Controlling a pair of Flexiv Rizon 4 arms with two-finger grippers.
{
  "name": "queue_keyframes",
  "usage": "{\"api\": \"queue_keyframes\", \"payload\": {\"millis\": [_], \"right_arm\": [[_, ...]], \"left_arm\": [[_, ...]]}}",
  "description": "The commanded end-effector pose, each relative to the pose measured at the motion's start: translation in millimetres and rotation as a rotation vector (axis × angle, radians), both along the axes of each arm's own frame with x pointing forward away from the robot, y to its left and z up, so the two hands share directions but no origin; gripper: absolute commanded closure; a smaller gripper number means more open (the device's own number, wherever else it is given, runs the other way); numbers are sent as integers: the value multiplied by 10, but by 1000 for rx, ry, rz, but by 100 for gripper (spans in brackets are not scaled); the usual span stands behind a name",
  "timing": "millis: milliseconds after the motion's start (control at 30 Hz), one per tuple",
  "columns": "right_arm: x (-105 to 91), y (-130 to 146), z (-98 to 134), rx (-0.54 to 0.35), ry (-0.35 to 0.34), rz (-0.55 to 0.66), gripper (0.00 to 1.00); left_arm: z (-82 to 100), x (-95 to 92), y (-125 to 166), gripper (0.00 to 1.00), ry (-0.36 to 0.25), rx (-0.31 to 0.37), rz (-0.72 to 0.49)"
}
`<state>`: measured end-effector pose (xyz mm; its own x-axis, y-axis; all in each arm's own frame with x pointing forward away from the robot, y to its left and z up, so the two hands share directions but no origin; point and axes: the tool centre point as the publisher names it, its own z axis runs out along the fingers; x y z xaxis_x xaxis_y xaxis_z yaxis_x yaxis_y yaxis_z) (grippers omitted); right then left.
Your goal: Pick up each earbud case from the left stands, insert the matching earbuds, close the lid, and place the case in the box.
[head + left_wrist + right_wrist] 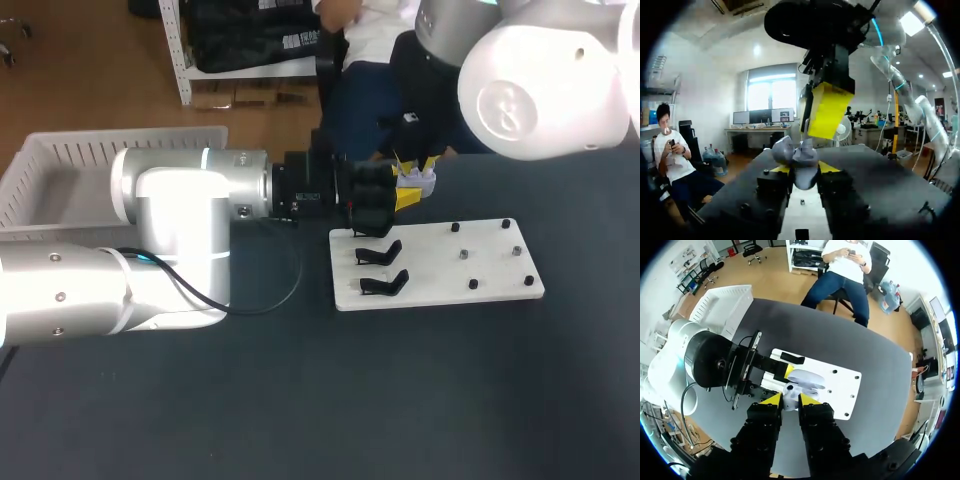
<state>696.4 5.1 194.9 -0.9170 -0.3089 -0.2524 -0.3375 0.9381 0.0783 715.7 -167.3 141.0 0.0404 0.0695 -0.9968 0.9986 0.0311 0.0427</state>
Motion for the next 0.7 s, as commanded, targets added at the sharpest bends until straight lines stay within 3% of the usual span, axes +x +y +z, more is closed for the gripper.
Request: {"api": "queue_keyframes", "payload": {"millis": [33, 700], "right_arm": [[-17, -1, -9, 0, 0, -6, 100], [24, 10, -44, 0, 8, -10, 100]], "left_arm": [[-9, -20, 1, 100, -4, -5, 7], [-9, -20, 1, 100, -4, -5, 7]]}}
